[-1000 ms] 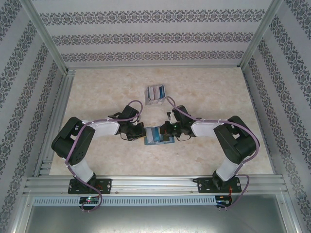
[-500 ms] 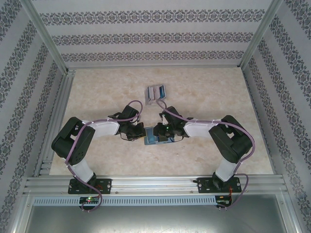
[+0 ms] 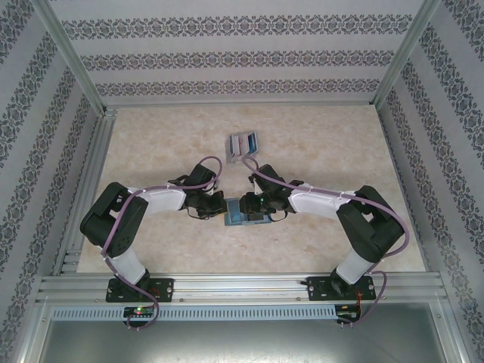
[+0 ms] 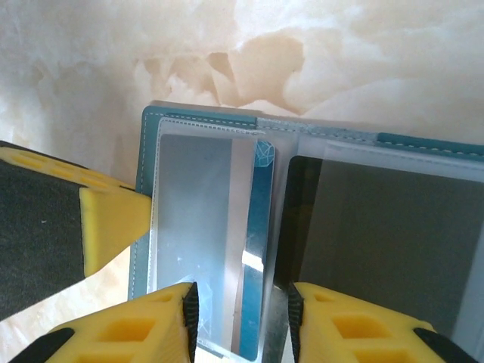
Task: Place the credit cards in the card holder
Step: Insert the credit card into the card slot.
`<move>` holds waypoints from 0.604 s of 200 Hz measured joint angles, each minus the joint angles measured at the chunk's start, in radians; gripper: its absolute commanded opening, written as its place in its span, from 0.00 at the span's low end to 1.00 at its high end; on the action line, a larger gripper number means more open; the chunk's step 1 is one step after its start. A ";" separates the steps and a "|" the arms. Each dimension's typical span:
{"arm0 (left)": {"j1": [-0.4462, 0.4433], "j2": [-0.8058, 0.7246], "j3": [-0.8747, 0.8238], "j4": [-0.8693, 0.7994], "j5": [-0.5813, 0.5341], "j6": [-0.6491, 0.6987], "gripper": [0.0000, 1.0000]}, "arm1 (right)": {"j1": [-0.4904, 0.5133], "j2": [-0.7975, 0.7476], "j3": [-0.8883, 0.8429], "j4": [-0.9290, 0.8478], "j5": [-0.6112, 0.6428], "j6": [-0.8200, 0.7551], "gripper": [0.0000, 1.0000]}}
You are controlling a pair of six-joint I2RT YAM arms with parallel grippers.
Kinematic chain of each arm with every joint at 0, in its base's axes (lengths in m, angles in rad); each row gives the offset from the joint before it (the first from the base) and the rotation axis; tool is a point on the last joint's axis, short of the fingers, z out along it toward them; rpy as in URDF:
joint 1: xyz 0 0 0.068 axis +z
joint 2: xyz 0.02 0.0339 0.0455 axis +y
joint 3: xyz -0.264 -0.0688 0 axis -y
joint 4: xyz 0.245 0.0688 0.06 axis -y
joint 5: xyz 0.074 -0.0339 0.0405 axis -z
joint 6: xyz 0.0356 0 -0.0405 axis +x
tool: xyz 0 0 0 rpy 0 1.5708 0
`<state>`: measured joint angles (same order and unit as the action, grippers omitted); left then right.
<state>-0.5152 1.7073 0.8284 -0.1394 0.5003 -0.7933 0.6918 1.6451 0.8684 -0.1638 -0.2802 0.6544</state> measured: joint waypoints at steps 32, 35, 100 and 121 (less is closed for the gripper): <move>0.000 0.000 0.000 0.000 0.000 0.000 0.04 | 0.000 -0.001 0.000 -0.005 0.001 -0.005 0.20; 0.000 0.000 0.000 0.000 0.000 0.000 0.04 | 0.000 0.000 0.000 -0.005 0.001 -0.009 0.19; 0.000 -0.001 0.000 0.000 0.000 0.000 0.05 | 0.013 0.097 0.047 -0.010 -0.017 -0.006 0.16; 0.000 -0.002 -0.002 0.002 0.000 0.000 0.08 | 0.018 0.103 0.057 -0.019 -0.016 -0.007 0.16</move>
<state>-0.5152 1.7058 0.8268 -0.1379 0.4999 -0.7937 0.7097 1.7481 0.9257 -0.1833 -0.2962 0.6476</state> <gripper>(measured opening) 0.061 0.165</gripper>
